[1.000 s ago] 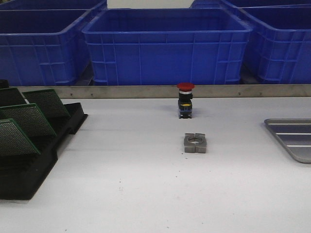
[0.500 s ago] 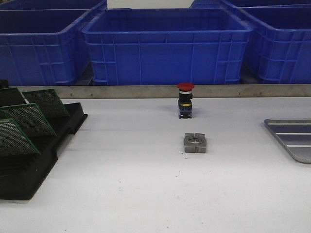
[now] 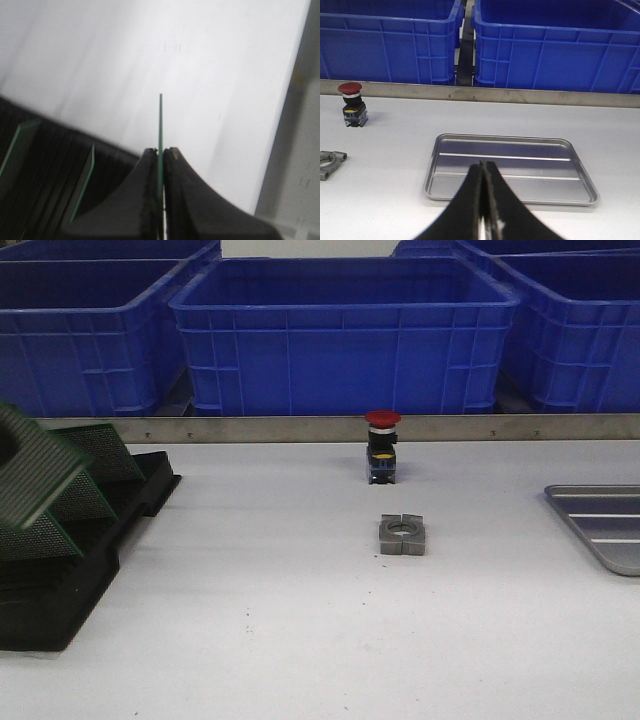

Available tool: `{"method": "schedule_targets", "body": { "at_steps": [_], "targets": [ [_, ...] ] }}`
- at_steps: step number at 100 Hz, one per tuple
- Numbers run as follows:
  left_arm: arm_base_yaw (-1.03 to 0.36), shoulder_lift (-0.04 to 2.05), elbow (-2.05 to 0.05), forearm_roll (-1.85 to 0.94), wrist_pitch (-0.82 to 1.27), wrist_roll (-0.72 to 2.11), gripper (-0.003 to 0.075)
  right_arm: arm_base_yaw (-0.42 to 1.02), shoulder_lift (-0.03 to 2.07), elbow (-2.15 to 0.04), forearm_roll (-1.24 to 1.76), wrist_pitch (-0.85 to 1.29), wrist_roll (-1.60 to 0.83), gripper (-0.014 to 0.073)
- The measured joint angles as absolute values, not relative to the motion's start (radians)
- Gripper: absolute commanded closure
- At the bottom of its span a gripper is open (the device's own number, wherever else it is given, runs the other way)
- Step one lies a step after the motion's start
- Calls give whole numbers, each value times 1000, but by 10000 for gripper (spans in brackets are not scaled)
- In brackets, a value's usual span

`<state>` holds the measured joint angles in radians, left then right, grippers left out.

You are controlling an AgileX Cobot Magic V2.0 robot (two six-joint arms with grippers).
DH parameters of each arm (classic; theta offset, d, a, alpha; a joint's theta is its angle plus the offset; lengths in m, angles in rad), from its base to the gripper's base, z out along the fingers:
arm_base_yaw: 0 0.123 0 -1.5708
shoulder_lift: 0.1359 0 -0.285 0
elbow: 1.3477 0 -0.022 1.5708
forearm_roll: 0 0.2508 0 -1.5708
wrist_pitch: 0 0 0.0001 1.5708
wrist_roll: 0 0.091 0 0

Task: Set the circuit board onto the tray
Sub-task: 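Lift the green board out of the rack with the left gripper toward the center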

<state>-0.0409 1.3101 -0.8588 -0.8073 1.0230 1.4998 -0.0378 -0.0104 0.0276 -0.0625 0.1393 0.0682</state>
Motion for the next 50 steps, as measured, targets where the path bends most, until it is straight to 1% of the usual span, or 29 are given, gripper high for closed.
{"method": "schedule_targets", "body": {
  "at_steps": [10,19,31,50],
  "targets": [
    [-56,1319,-859,-1047,1044,1500,737,-38,-10,28,-63,139,68,653],
    [-87,1333,-859,-1189,1045,1500,737,-38,-10,28,-63,139,68,653],
    [-161,1365,-859,-1271,1043,1500,737,-38,-10,28,-63,139,68,653],
    [-298,1445,-861,-1299,1035,1500,737,-38,-10,28,-63,139,68,653]
  ]
}}
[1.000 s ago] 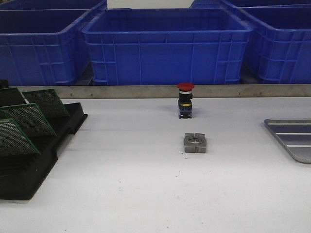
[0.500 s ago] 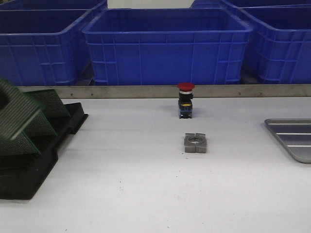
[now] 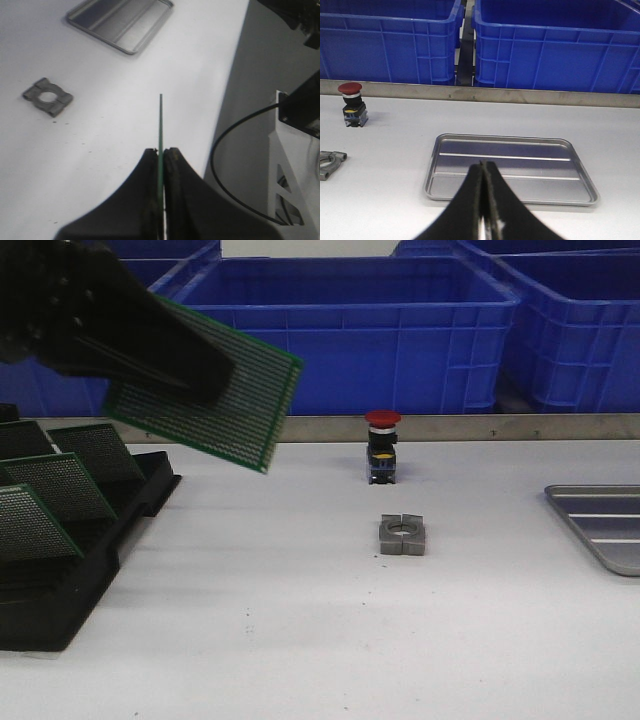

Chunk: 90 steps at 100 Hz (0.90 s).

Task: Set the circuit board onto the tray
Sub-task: 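Lift the green board out of the rack with the left gripper toward the center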

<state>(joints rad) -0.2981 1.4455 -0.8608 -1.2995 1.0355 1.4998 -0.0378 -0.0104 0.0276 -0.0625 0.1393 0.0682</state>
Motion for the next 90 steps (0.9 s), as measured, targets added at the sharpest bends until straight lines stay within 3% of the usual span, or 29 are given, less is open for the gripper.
{"method": "schedule_targets", "body": {
  "at_steps": [24,52,90],
  "targets": [
    [-439,1520,-861,-1312,1033,1500,737,-38,-10,28,-63,139,68,653],
    [-455,1528,-863,-1314,1033,1500,737,-38,3,-88,-63,318,68,653],
    [-455,1528,-863,-1314,1033,1500,737,-38,340,-399,-57,664,68,653]
  ]
}}
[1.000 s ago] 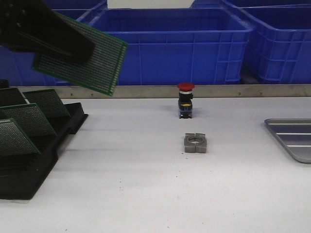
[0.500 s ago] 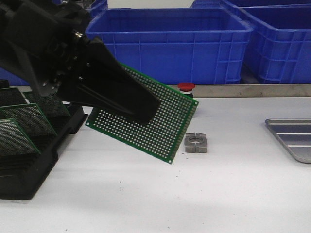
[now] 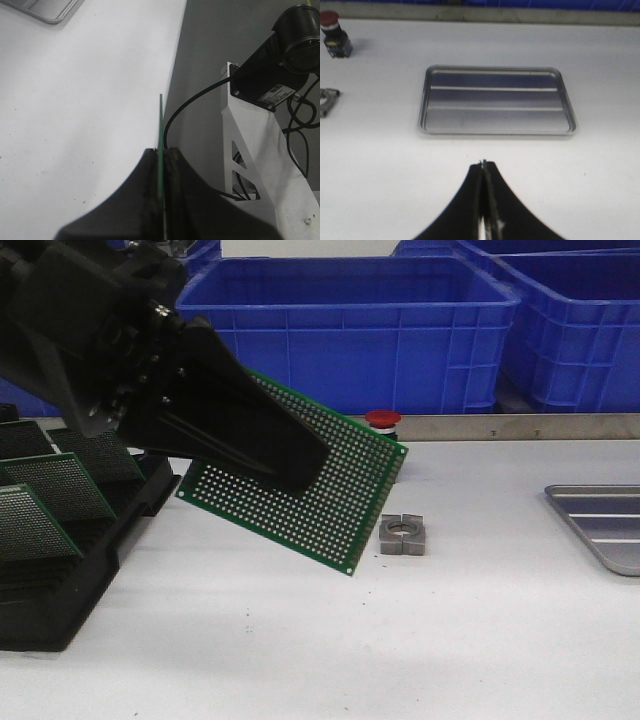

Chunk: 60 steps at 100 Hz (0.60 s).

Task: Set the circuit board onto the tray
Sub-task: 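Lift the green board out of the rack with the left gripper toward the center, then grasp the board's free edge with the right gripper beside the left gripper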

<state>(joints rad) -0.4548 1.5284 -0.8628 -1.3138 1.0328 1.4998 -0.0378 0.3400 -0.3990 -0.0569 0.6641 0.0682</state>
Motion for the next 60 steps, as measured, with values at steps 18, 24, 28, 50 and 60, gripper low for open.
{"method": "schedule_targets", "body": {
  "at_steps": [18,24,28,50,60],
  "targets": [
    [-455,1528,-863,-1314,1033,1500,737,-38,540,-495,7,768,68,596],
    [-455,1528,-863,-1314,1033,1500,737,-38,604,-514,58,768,51,527],
    [-455,1528,-863,-1314,1033,1500,737,-38,642,-525,93,763,32,452],
    [-455,1528,-863,-1314,1033,1500,737,15,804,-572,426,736,-320,78],
    [-455,1528,-863,-1314,1033,1500,737,57,883,-591,584,743,-549,76]
  ]
}}
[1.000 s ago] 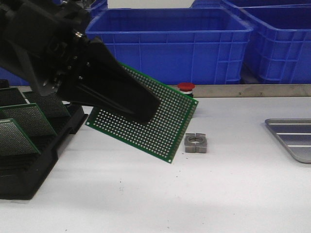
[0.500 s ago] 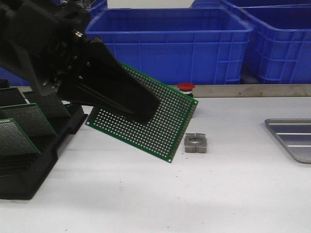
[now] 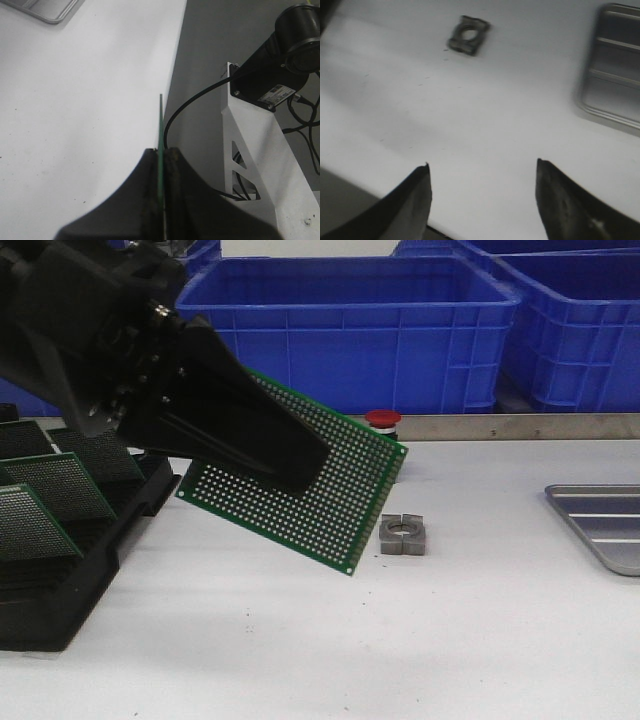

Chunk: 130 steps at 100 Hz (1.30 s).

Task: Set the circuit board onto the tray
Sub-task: 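Grasp the board's free edge with the right gripper beside the left gripper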

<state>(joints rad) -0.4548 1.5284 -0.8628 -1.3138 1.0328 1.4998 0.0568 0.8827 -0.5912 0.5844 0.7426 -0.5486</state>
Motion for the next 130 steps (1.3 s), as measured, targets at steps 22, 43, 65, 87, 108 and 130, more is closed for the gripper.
{"method": "schedule_targets", "body": {
  "at_steps": [22,43,65,87,108,130],
  "targets": [
    [-455,1528,-863,-1314,1033,1500,737,164,1101,-629,881,835,-1059,76],
    [-455,1528,-863,-1314,1033,1500,737,254,1281,-702,1065,895,-1309,76],
    [-455,1528,-863,-1314,1033,1500,737,342,1414,-805,1114,925,-1359,77],
    [-455,1528,-863,-1314,1033,1500,737,381,1496,-855,1117,1013,-1361,322],
    [-457,1528,-863,-1314,1036,1500,701,381,1501,-859,1105,1042,-1361,658],
    [-457,1528,-863,-1314,1021,1500,309,381,1501,-859,1105,1079,-1376,662]
  ]
}}
